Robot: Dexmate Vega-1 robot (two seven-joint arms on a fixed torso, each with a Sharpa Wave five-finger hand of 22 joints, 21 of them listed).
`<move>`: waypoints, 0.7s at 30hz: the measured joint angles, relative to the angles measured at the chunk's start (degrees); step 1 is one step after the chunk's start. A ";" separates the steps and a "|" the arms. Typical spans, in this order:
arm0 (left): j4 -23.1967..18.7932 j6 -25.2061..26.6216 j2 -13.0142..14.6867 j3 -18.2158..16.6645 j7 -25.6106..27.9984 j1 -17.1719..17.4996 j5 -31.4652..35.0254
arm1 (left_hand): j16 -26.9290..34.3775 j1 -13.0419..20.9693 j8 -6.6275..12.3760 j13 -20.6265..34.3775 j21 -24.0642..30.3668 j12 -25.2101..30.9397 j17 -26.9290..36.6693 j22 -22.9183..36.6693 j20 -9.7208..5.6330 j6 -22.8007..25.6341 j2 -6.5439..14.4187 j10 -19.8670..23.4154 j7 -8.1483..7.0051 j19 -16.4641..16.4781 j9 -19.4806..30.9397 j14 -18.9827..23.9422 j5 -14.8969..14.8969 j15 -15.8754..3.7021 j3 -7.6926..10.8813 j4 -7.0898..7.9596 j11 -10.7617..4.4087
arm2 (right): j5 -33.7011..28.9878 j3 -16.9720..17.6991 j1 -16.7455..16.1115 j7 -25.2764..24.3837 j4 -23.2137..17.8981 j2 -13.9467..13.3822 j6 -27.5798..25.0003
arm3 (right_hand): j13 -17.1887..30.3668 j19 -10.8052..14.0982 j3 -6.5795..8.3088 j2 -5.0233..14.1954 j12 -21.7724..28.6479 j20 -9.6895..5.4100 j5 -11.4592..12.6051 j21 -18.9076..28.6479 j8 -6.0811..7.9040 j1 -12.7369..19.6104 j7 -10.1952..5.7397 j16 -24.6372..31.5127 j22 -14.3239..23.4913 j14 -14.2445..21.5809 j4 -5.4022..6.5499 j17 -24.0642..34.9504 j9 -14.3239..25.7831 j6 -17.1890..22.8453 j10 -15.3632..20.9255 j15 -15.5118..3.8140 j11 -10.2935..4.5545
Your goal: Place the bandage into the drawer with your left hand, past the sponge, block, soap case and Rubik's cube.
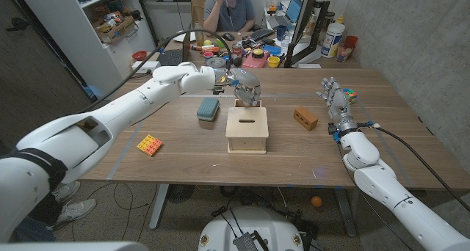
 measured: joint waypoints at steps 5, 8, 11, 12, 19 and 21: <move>-0.06 0.48 -0.02 0.43 -0.08 -0.06 0.87 | -3.00 -0.63 -1.94 2.00 0.00 -2.00 -1.52 -0.63 0.12 -3.24 0.63 -1.38 -0.95 -1.61 0.02 -0.08 -0.06 -0.08 0.09 0.09 -1.30 | 0.00 0.14 -0.14 -0.09 -0.17 -0.08 -0.03 | 0.00 0.00 0.00 0.00 0.00 0.00 0.00 -0.45 0.00 0.00 0.00 0.00 0.00 0.00 0.00 0.00 0.00 0.00 0.00 0.00 0.00; -0.54 0.98 -0.02 0.76 -1.19 -0.36 1.16 | -8.09 -1.65 -6.14 0.53 -1.30 -6.83 -5.46 -1.54 1.03 -10.04 1.62 -6.17 -2.03 -4.55 -0.29 -1.95 -0.10 -1.94 0.38 0.42 -1.07 | 0.00 0.15 -0.16 -0.09 -0.18 -0.08 -0.05 | 0.00 -0.01 0.00 0.00 0.00 0.00 0.00 -0.45 0.00 0.00 0.00 0.00 0.00 0.31 0.00 0.00 0.00 0.00 0.24 -0.31 0.24; -1.15 1.67 0.02 1.00 -3.02 -0.65 1.45 | -10.48 -3.90 -8.74 -1.45 -2.59 -10.85 -8.25 -1.64 1.57 -13.95 0.78 -9.63 -3.13 -5.87 -0.29 -7.12 -0.10 -2.46 -0.21 1.49 -0.03 | 0.00 0.16 -0.16 -0.10 -0.18 -0.08 -0.06 | 0.00 0.20 0.00 0.00 0.00 0.20 0.00 -0.44 0.00 0.00 0.00 0.00 0.00 0.54 0.00 0.00 0.00 0.00 0.24 -0.10 0.24; -1.19 1.67 0.02 1.02 -3.02 -0.67 1.45 | -10.78 -4.56 -9.31 -1.78 -2.93 -11.65 -8.83 -1.79 1.60 -14.87 0.19 -10.29 -3.36 -6.02 -0.29 -8.41 -0.10 -2.11 -0.35 1.73 0.23 | 0.00 0.16 -0.15 -0.10 -0.18 -0.08 -0.06 | 0.00 0.20 0.00 0.00 0.00 0.20 0.00 -0.45 0.00 0.00 0.00 0.00 0.13 0.53 0.00 0.00 0.00 0.00 0.24 -0.10 0.24; -2.76 3.07 0.14 1.46 -6.64 -1.33 1.82 | -11.20 -8.21 -11.25 -2.80 -4.87 -15.21 -10.44 -1.86 2.06 -17.58 -1.75 -14.15 -4.50 -7.14 -0.10 -13.29 0.01 0.43 -0.73 2.94 1.28 | 0.01 0.17 -0.01 -0.04 0.00 0.01 -0.06 | 0.00 0.19 0.00 0.00 0.00 0.20 0.00 -0.44 0.00 0.00 0.31 0.00 0.30 0.74 0.00 0.00 0.00 0.31 0.30 0.10 0.30; -3.02 3.47 0.16 1.51 -7.79 -1.49 1.86 | -11.20 -8.87 -11.36 -2.81 -5.25 -15.47 -10.60 -1.85 2.07 -18.14 -1.78 -14.54 -4.58 -7.57 -0.10 -14.12 0.01 0.79 -0.98 3.19 1.63 | 0.01 0.17 0.08 -0.02 0.08 0.07 -0.06 | 0.00 0.19 0.00 0.00 0.00 0.20 0.00 -0.44 0.00 0.00 0.31 0.00 0.30 0.74 0.00 0.00 0.00 0.31 0.30 0.10 0.30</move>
